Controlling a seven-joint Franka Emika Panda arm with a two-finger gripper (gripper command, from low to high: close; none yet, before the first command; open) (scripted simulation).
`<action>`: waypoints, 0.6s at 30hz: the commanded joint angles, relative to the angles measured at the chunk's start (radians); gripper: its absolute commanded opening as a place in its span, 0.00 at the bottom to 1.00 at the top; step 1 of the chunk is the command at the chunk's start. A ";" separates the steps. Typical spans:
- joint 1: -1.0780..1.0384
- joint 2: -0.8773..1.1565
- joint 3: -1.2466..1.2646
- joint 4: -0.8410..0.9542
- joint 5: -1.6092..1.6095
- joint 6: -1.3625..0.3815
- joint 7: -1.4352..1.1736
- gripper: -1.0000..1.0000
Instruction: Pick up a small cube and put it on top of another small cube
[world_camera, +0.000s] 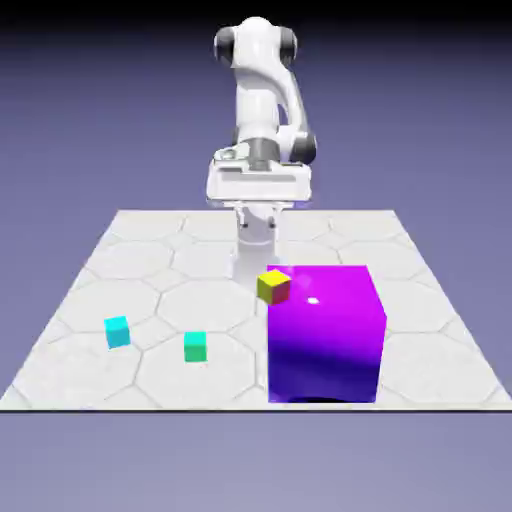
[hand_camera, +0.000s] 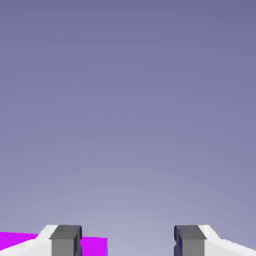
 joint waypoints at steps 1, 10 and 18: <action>0.011 0.036 -0.024 0.021 0.018 -0.031 -0.013 0.50; 0.138 0.362 -0.306 0.261 0.049 -0.372 -0.283 0.50; 0.248 0.583 -0.502 0.331 0.287 -0.574 -0.303 0.50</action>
